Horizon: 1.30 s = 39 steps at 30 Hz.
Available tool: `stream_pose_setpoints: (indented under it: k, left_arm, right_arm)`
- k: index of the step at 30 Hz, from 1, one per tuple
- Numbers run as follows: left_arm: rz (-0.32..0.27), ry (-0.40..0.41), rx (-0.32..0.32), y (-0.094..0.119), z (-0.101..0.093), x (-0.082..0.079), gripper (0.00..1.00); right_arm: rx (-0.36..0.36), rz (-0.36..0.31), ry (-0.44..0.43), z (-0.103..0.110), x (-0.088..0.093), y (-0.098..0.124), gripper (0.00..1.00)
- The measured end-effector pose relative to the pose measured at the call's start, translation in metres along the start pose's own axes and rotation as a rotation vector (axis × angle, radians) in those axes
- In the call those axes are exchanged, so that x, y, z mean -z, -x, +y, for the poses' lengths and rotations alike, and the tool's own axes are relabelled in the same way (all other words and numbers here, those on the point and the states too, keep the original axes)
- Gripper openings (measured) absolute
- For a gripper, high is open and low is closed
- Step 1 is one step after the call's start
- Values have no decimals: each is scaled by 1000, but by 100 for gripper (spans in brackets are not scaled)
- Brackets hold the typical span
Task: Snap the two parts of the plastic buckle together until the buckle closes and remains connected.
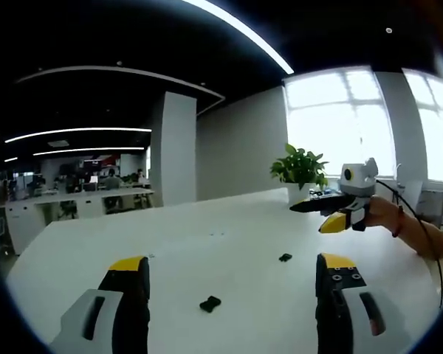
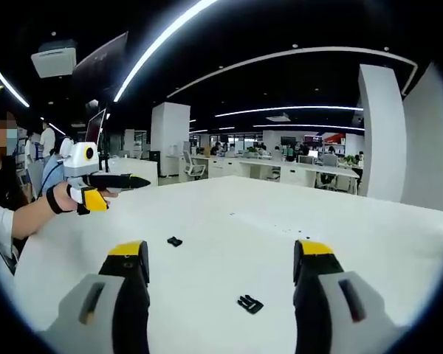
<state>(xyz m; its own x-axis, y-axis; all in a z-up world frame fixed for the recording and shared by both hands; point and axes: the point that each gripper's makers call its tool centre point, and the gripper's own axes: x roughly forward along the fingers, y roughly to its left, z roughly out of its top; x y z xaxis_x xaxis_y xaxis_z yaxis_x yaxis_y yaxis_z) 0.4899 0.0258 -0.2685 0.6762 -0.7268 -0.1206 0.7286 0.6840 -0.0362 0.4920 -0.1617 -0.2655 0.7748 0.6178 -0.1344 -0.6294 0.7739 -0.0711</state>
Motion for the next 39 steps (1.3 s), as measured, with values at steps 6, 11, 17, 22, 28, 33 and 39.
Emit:
stream_pose_setpoints:
  k: [6,11,17,22,28,33,39]
  left_arm:
    - [8,7,0,-3,2,2,95]
    - [17,4,1,-8,3,1,95]
    - [21,1,4,-12,3,-2,95]
    - [19,9,4,-14,5,0,95]
    - [18,9,5,-18,7,-2,94]
    - [23,10,5,-23,8,-2,94]
    - [28,8,7,-28,10,-3,94]
  right_arm:
    - [-6,-5,2,0,-5,-5,80]
    - [-6,-2,9,-4,-6,-10,80]
    - [-3,1,-1,-7,-5,-13,80]
    - [3,-7,-10,-13,-9,-14,80]
    - [8,-18,-12,-16,-12,-16,80]
    - [14,-19,-11,-19,-14,-19,80]
    - [13,-21,-6,-22,-17,-22,79]
